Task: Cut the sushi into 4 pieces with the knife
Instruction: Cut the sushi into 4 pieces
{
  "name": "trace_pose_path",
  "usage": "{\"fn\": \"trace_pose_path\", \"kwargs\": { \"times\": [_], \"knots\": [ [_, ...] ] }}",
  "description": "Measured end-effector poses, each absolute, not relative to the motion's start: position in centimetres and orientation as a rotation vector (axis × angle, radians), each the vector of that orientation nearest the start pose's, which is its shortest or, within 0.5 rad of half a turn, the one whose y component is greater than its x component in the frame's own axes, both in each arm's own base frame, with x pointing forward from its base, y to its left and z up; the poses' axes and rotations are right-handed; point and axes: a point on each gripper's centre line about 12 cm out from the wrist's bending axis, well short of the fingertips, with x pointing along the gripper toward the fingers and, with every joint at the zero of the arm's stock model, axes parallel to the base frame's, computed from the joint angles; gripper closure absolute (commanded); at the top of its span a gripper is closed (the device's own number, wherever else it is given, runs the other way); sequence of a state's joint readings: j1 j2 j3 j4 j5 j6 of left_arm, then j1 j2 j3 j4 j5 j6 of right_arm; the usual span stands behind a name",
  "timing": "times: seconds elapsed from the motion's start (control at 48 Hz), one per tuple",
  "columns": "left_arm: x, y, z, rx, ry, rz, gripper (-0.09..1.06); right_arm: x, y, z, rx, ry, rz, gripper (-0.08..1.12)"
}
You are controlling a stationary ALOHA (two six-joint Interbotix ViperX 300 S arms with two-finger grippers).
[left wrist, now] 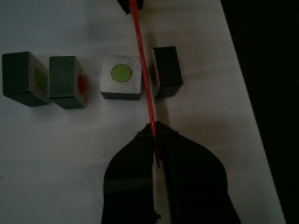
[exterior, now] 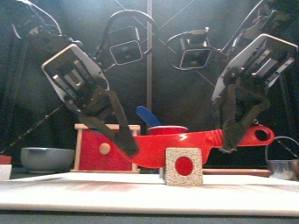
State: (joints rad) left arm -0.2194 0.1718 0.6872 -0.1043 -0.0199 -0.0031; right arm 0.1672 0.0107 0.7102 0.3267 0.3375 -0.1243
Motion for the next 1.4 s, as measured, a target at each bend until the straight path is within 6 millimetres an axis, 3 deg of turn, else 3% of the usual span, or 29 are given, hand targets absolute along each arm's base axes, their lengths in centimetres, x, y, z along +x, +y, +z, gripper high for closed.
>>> {"fn": "trace_pose_path", "kwargs": {
  "times": [0.25,0.875,1.396],
  "knots": [
    [37.6,-8.4,8.3,-0.016,0.878,-0.150,0.62,34.2,7.1,11.1,0.155,1.095,0.137,0.90],
    [37.6,-8.3,8.1,-0.016,0.883,-0.148,0.62,34.2,7.2,10.9,0.153,1.094,0.136,0.90],
    [38.4,-5.0,9.0,0.069,0.837,-0.130,0.62,33.9,5.2,11.2,0.114,1.098,0.110,0.90]
  ]
}}
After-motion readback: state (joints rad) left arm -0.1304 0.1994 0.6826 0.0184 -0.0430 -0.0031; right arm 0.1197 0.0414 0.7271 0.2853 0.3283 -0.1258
